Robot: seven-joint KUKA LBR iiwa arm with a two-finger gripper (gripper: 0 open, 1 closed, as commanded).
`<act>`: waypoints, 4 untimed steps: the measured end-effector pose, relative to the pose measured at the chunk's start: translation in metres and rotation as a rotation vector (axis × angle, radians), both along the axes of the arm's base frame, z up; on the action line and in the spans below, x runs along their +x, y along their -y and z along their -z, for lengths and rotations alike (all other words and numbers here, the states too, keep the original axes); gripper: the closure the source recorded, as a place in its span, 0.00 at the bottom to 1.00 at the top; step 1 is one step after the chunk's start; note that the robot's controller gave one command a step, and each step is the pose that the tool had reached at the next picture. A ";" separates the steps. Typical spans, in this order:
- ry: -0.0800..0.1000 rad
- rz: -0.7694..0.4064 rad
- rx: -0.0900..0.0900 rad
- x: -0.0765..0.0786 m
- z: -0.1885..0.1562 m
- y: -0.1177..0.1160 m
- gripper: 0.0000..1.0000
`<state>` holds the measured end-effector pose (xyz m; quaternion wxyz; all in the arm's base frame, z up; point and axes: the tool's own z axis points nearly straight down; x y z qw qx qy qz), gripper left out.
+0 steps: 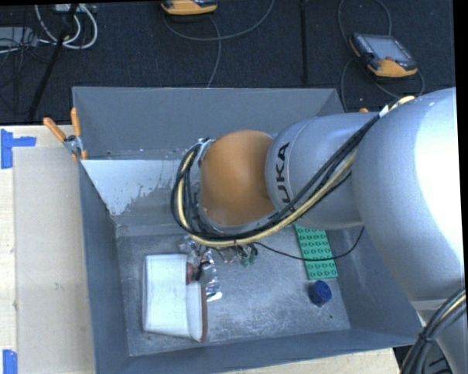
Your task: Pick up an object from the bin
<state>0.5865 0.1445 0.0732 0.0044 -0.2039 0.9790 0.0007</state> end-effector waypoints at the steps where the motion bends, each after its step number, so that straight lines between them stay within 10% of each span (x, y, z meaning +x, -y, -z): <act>1: -0.001 0.052 0.000 0.001 -0.124 -0.022 1.00; 2: -0.001 -0.311 -0.005 0.014 -0.188 0.022 1.00; 3: 0.003 -0.341 -0.005 0.018 -0.295 0.043 1.00; 4: -0.004 -0.354 -0.004 0.030 -0.300 0.063 1.00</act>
Offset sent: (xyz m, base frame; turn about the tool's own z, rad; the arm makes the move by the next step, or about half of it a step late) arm -0.0010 0.0207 0.1203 0.0526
